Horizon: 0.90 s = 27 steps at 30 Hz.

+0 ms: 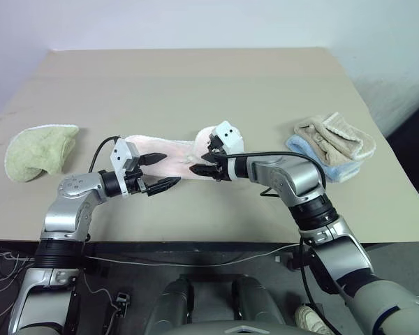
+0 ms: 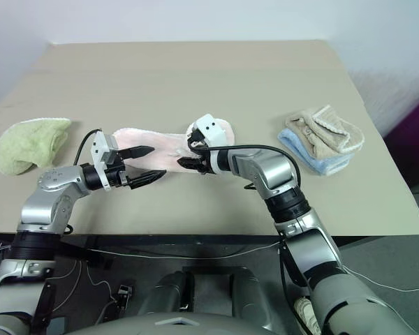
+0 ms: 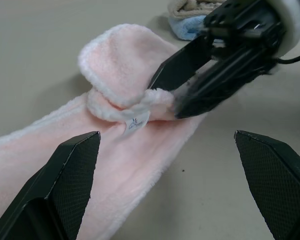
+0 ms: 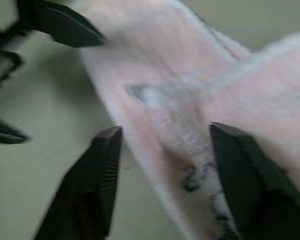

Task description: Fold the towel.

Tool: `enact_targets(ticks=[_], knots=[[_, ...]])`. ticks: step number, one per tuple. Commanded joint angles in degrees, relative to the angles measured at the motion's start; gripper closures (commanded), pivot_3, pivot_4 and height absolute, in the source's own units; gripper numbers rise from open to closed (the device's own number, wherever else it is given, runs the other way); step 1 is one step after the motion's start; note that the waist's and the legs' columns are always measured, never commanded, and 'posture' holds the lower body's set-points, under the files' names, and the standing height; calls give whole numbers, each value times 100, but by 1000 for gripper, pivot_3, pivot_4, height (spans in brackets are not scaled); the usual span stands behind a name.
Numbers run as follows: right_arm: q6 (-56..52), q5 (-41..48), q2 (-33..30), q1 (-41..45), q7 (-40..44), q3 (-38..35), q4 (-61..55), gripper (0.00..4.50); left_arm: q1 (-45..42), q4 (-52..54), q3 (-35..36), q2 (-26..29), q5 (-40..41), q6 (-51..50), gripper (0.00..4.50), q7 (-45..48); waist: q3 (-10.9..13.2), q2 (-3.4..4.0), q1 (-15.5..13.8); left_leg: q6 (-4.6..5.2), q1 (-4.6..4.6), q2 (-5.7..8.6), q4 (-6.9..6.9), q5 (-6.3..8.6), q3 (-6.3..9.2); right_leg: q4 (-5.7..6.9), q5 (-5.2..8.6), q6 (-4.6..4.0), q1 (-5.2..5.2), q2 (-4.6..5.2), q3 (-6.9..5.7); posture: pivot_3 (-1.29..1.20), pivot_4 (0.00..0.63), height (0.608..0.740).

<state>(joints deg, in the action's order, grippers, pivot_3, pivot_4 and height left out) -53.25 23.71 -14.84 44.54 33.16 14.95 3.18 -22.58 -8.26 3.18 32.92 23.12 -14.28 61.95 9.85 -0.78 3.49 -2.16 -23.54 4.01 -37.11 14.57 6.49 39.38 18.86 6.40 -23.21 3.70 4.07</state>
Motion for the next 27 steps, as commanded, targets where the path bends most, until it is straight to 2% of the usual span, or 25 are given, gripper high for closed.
enact_targets(ticks=[1,2,5,6,8,17,19,23,27], knots=[[169,196,-114,-132,109,-359,-1028,281,33,183,174,1,109,48,0,-90,0,0,-11,0,0,0,1,0,0,0,0,0,0,0,0,0,150,740],[217,196,-153,-178,107,-443,-1193,39,46,185,236,-4,145,27,0,-146,0,0,-11,0,0,0,1,0,1,0,0,0,0,0,0,0,150,740],[402,128,-309,-268,143,-584,-1406,39,127,216,464,-50,285,-102,0,-415,0,0,-23,0,0,0,0,0,1,-1,0,0,2,2,0,0,150,740],[515,59,-302,-252,62,-676,-1233,209,189,241,553,-95,327,-166,0,-575,0,0,-19,0,0,0,0,0,0,-1,0,0,2,1,0,0,150,740],[814,-127,-283,-201,-47,-752,-815,706,299,312,706,-190,406,-302,0,-879,0,-1,-15,0,1,0,2,0,1,-1,0,0,2,1,0,0,150,740],[2422,-817,143,210,142,-648,1503,3625,850,1067,1397,-588,1057,-1072,0,-1978,-1,-1,28,0,2,1,2,0,-1,0,0,0,2,1,0,0,150,740],[2738,-1102,247,234,198,-438,1998,4298,951,1198,1619,-633,1232,-1232,0,-2257,-1,-1,39,-1,2,0,2,0,-1,1,0,0,1,-1,0,0,150,740],[3226,-1595,428,212,234,-132,2898,4298,1045,1303,1890,-705,1442,-1476,0,-2745,-1,-2,45,-1,2,-1,2,0,-1,0,0,0,1,-2,0,0,150,740],[3541,-1761,590,241,226,-185,3400,4298,1215,1524,1952,-802,1539,-1711,0,-3136,-5,-8,46,-2,8,0,0,-1,-1,0,0,0,9,-2,0,0,150,740]])
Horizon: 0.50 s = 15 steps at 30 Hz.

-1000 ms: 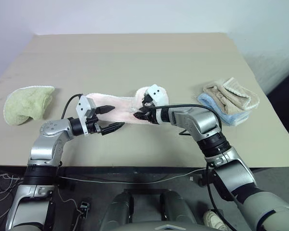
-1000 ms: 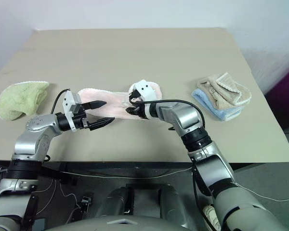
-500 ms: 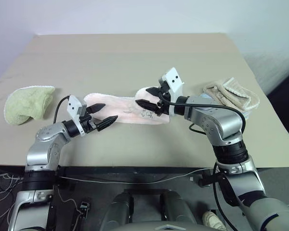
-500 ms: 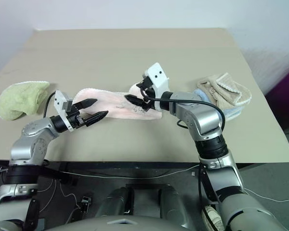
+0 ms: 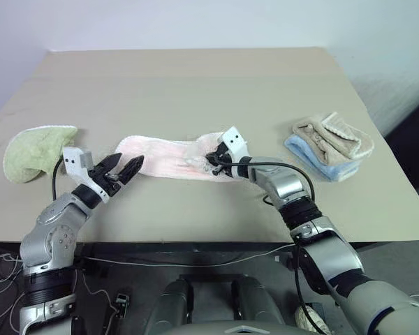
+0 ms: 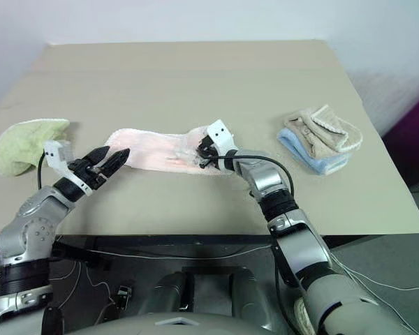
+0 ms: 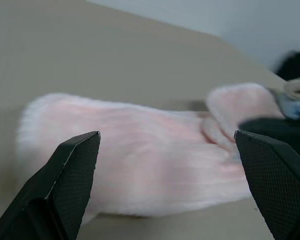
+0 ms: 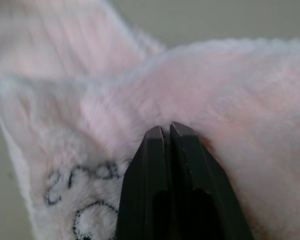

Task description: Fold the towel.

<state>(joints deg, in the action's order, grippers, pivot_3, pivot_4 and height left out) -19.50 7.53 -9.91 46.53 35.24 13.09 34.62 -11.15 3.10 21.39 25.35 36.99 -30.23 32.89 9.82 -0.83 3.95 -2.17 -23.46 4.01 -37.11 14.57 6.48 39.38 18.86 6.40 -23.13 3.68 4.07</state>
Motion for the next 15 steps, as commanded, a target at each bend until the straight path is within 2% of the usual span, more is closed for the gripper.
enact_targets(ticks=[1,5,9,15], knots=[[178,-95,90,33,60,-65,119,4298,134,461,135,-98,183,-178,0,-335,-2,-3,1,0,4,-1,0,0,0,0,0,0,4,-1,0,0,150,740],[178,76,-101,-22,286,-248,-886,4298,236,612,442,-431,709,-609,0,-952,-2,-3,-6,-1,5,-1,1,0,1,0,0,-1,3,-1,0,0,150,740],[-306,406,-439,-10,512,-507,-2278,4298,374,631,915,-886,1405,-1044,0,-1748,-2,-4,-15,-1,-1,0,-1,0,1,1,0,-1,-1,1,0,0,150,740],[-737,540,-728,62,445,-781,-3094,4298,320,360,1106,-1131,1500,-1097,0,-2596,-4,-7,-33,-1,4,-1,0,1,3,-2,0,-1,6,1,-1,0,150,740]])
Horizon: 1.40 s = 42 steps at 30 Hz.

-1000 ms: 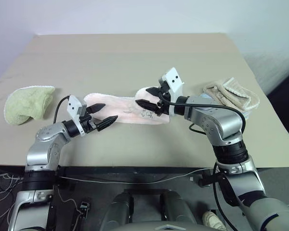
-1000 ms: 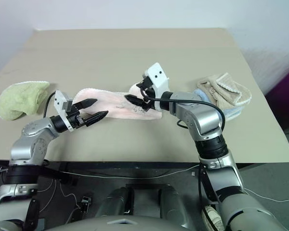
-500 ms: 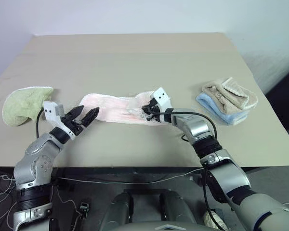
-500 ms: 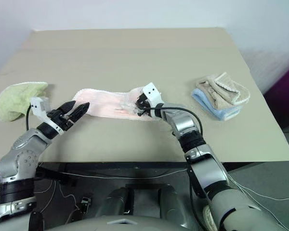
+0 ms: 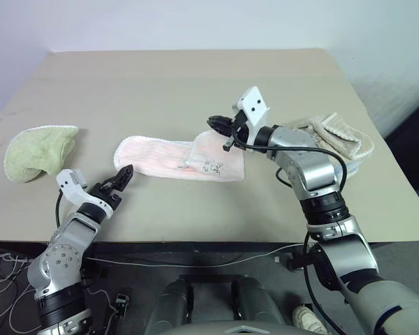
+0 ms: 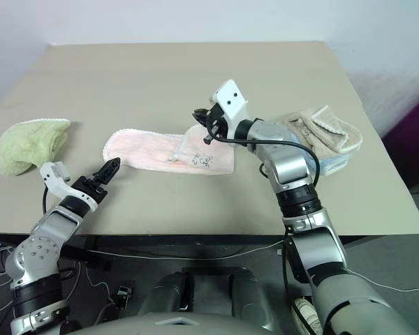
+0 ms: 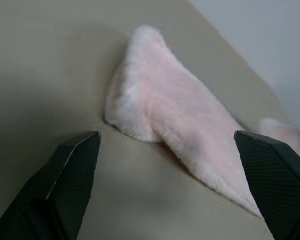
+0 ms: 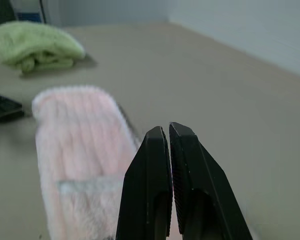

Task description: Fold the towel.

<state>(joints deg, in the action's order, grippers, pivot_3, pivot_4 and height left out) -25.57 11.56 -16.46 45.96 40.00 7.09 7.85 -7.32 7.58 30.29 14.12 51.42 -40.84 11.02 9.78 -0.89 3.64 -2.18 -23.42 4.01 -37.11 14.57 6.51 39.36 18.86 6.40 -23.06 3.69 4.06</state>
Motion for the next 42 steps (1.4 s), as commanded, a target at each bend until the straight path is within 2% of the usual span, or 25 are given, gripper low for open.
enact_targets(ticks=[1,5,13,17,18,20,30,31,38,42], knots=[[-173,154,-107,128,-39,-215,-507,4298,-104,-157,184,4,47,-84,0,-501,0,0,-7,0,0,0,0,0,0,0,0,0,0,0,0,0,150,740],[-244,172,-225,71,-31,-250,-798,4298,-295,-333,102,-26,207,-292,0,-698,-1,2,-53,0,2,1,0,0,-1,1,0,0,2,0,0,0,150,740],[-532,283,-359,-385,-56,-262,-1423,4298,-1298,-1384,-215,84,92,-551,0,-595,-5,7,-316,-4,14,8,-8,-2,10,-2,-1,0,27,-1,-15,0,150,740],[-675,329,-425,-687,-60,-224,-1765,4298,-1668,-1878,-304,113,-20,-600,0,-514,-6,7,-340,-4,15,13,-8,-3,15,-7,-1,0,33,2,-20,0,150,740],[-713,344,-437,-740,-66,-227,-1832,4334,-1716,-1924,-318,110,-33,-611,382,-494,-6,7,-341,-4,15,13,-8,-3,15,-7,-1,0,33,2,-20,0,150,740],[-781,365,-463,-844,-81,-235,-1959,4334,-1771,-1961,-340,94,-64,-620,858,-432,-6,7,-338,-5,15,13,-8,-3,15,-7,-1,0,32,2,-20,0,150,740],[-1008,395,-569,-1332,-173,-166,-2369,4334,-1795,-1857,-197,29,-87,-432,4243,-211,-4,4,-292,-4,6,10,-2,-2,16,-21,-1,0,25,6,-20,0,150,740],[-1018,394,-578,-1368,-171,-162,-2385,4334,-1799,-1846,-167,42,-79,-384,4469,-183,-4,5,-290,-4,6,9,-1,-2,16,-21,-1,0,25,6,-20,0,150,740],[-1004,380,-624,-1532,-199,-203,-2368,4334,-1916,-1839,161,394,-57,-63,4469,44,-3,2,-266,-4,4,6,3,-3,16,-21,-1,0,19,4,-18,0,150,740],[-975,374,-686,-1594,-240,-272,-2319,4334,-2133,-1638,267,786,-106,150,4469,163,0,-3,-272,-4,4,5,3,-3,16,-21,-1,0,18,3,-18,0,150,740]])
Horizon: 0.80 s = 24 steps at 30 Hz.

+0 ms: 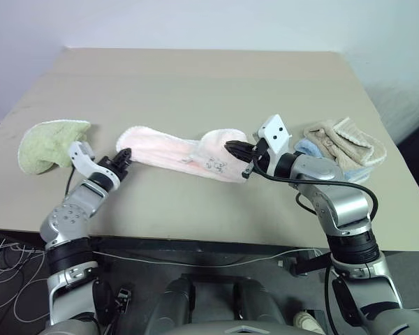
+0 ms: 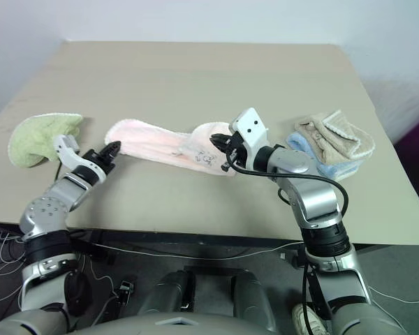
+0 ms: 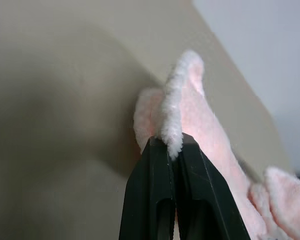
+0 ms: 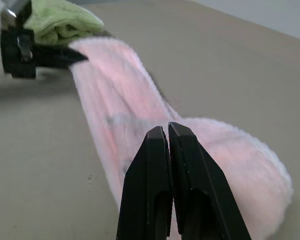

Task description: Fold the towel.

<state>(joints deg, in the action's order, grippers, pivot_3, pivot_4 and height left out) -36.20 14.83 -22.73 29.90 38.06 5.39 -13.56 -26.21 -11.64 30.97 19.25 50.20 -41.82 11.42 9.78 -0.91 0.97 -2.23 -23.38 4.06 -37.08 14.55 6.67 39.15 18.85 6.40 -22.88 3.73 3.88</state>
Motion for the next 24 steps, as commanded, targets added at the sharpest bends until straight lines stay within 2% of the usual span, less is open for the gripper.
enact_targets(ticks=[1,6,11,18,24], knots=[[95,47,-74,-2,-54,-121,-166,4334,-298,331,191,347,2,283,4469,134,1,-2,-8,0,-1,0,0,0,0,0,0,0,0,0,0,0,150,740],[144,46,-171,-48,-157,-321,-11,4334,-801,477,-195,568,-64,315,4469,451,2,-4,-30,0,-2,1,1,0,0,-4,0,0,0,1,0,0,150,740],[190,36,-190,-52,-274,-478,145,4334,-1222,882,-1415,191,-399,189,4469,949,2,-5,-38,1,-4,8,0,1,0,-8,0,0,4,0,-1,0,150,740],[201,5,-179,-138,-472,-567,184,4334,-1517,903,-3955,-43,-1999,708,4469,2207,4,-4,41,1,-3,2,8,0,-7,-7,0,1,-4,-7,8,0,150,740],[154,39,-204,-247,-645,-648,8,4334,-1493,541,-4731,223,-2924,1074,4469,2858,5,-2,39,0,-3,-2,10,0,-7,-5,0,0,-8,-9,9,0,150,740]])
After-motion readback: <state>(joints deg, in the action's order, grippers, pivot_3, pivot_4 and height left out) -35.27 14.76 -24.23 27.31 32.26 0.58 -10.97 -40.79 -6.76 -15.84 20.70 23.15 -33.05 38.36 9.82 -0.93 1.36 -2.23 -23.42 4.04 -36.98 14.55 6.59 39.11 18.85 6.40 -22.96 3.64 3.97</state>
